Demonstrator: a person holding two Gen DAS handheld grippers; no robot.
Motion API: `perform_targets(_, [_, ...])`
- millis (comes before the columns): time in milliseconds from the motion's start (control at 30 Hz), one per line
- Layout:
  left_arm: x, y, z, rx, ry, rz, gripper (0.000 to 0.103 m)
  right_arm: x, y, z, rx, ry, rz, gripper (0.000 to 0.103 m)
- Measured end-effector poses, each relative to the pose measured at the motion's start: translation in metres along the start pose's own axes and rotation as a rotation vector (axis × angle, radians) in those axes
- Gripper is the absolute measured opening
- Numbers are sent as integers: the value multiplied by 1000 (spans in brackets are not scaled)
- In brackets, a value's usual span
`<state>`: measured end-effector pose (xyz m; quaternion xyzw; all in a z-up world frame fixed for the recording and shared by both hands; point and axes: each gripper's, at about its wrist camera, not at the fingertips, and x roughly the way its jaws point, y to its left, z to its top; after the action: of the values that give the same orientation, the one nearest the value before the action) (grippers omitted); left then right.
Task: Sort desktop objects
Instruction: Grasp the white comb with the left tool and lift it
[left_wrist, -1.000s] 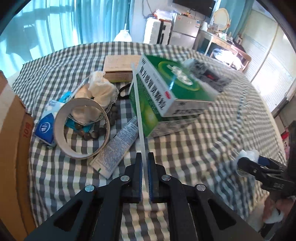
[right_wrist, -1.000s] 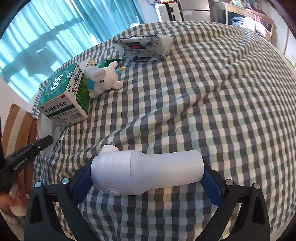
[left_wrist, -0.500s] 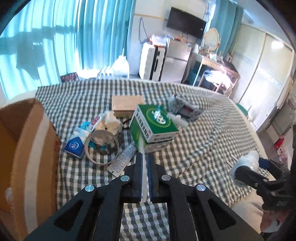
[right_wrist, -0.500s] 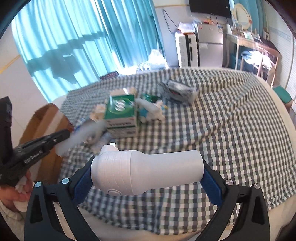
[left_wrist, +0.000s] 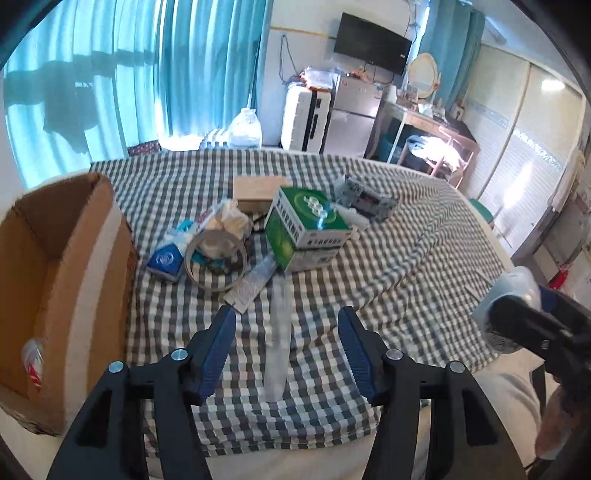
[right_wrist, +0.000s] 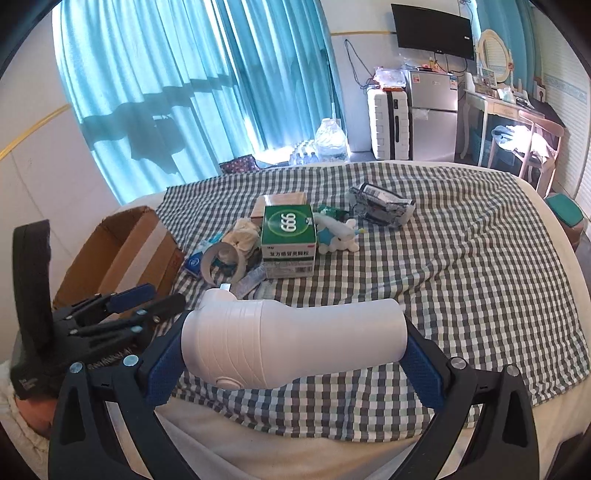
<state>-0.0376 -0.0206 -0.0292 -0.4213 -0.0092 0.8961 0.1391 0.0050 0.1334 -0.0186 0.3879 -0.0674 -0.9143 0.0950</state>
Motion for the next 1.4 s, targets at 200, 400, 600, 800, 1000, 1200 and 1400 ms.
perform_targets(200, [67, -11, -26, 30, 136, 26, 59, 21, -12, -9, 24, 48, 7, 101])
perform_targets(400, [126, -10, -38, 28, 235, 38, 59, 51, -34, -15, 60, 105, 7, 101])
perform_targets(600, [157, -3, -40, 21, 285, 11, 31, 79, -55, -15, 112, 162, 16, 101])
perform_targets(800, [135, 1, -32, 20, 218, -31, 25, 83, -55, -14, 124, 169, 20, 101])
perform_targets(1000, [81, 9, -12, -8, 106, -59, 8, 60, -31, -8, 77, 131, 18, 101])
perform_targets(1200, [22, 14, 5, -3, 5, -92, 7, 28, 6, 2, 21, 66, 38, 101])
perform_targets(1400, [21, 16, -12, 26, 63, -74, 22, 14, 32, 2, -22, 48, 39, 101])
